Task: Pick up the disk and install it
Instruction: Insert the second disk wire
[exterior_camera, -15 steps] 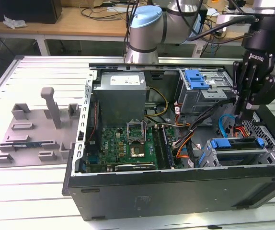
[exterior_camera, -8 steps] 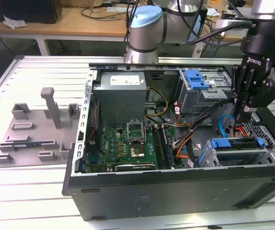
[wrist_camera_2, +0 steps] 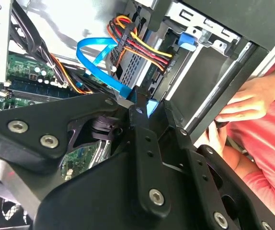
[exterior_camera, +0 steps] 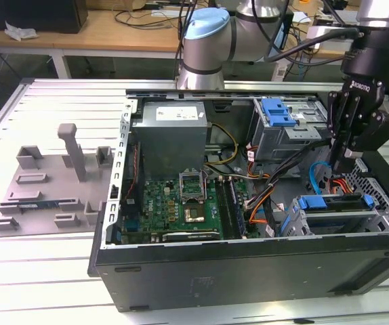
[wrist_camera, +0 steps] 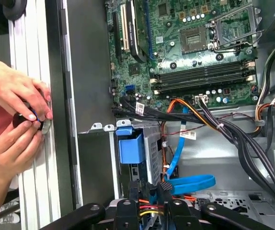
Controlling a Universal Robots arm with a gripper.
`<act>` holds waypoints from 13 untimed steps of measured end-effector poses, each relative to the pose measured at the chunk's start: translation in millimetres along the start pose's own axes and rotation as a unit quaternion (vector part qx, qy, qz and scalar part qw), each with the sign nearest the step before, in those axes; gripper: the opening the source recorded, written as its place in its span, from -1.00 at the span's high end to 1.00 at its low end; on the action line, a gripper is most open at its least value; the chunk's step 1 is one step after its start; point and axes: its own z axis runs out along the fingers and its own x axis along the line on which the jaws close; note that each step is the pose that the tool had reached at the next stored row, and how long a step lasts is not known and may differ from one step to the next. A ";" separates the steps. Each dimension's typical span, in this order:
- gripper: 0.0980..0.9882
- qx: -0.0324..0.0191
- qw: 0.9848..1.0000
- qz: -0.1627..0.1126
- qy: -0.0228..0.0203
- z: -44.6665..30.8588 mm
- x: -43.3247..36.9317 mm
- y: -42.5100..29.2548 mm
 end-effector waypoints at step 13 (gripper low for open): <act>0.86 -0.015 1.000 -0.006 0.001 0.5 0.6 -2.7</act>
